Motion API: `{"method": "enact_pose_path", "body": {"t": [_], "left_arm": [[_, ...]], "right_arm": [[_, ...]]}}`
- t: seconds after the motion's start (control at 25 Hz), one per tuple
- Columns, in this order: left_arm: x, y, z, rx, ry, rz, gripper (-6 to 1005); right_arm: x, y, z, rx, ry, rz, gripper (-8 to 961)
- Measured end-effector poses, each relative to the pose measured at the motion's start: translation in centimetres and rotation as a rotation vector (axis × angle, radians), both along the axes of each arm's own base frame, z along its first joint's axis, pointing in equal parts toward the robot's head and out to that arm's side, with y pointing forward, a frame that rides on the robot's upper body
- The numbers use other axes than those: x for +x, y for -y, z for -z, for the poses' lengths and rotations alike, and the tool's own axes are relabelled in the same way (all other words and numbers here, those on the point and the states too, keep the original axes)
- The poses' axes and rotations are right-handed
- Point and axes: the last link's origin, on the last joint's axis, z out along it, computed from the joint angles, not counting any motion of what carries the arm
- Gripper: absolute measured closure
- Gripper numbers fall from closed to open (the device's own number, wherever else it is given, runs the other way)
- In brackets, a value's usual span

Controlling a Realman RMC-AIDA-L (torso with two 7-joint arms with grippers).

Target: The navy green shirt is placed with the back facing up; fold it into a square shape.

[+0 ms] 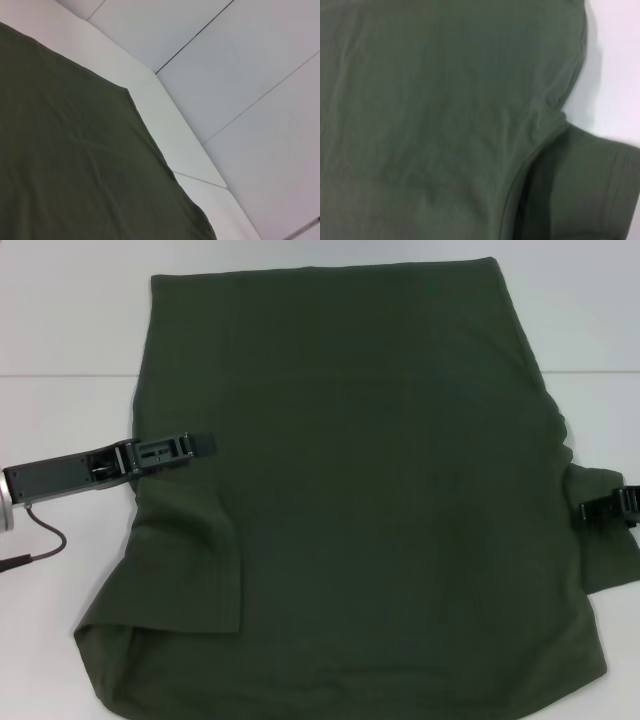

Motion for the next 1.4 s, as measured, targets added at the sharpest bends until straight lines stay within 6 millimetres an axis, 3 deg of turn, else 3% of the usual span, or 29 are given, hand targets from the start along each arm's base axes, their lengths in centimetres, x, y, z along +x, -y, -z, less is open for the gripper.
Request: {"method": "enact_pose_path", "body": {"t": [0.56,1.2,1.32,1.4], "left_arm": [[0.0,0.0,-0.1,0.006,0.01,0.001,264],[0.0,0.0,-0.2,0.011,0.01,0.0,263],[0.0,-0.1,-0.2,0.012,0.01,0.0,263],[0.0,-0.1,-0.3,0.014,0.009,0.0,263]], "right_arm": [[0.2,0.1,-0.4,0.035,-0.04,0.026,318],[0.6,0.0,-1.1,0.059,-0.037,0.041,792],[0.9,0.1,-1.4,0.069,-0.035,0.052,943],[1.3,0.2,-1.9,0.084,-0.034,0.061,940]]}}
